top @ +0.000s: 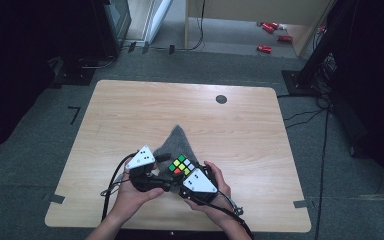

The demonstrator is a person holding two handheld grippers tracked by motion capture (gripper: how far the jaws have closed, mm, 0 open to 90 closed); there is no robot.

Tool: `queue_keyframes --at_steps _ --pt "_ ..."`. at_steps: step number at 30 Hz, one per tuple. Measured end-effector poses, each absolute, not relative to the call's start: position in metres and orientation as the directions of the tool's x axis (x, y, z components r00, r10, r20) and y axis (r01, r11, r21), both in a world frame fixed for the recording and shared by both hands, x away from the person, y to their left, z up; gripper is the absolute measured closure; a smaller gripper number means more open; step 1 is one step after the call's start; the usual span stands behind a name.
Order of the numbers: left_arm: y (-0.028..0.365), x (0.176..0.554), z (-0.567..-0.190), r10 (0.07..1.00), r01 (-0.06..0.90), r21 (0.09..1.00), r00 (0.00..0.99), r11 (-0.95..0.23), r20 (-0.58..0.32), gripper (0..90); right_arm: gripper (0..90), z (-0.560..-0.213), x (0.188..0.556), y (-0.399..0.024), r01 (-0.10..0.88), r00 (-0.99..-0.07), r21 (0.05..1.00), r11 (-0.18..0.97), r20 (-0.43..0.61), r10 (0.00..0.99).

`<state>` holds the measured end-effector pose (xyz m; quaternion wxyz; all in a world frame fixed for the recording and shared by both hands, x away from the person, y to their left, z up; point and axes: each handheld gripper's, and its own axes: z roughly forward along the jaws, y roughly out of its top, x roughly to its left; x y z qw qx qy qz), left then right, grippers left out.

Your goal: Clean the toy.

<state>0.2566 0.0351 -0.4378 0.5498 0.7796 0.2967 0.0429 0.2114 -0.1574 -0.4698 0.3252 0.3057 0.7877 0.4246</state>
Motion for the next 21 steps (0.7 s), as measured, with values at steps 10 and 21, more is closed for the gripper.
queue_keyframes --at_steps 10,21 --pt "0.025 0.258 -0.447 0.528 0.429 0.847 0.82 -0.313 -0.22 16.3 34.5 -0.471 0.21 -0.152 0.204 -0.613 0.865 0.458 -0.252 0.749" --pt "0.038 0.264 -0.444 0.49 0.471 0.843 0.817 -0.26 -0.305 34.0 33.9 -0.471 0.21 -0.151 0.209 -0.602 0.862 0.463 -0.26 0.755"
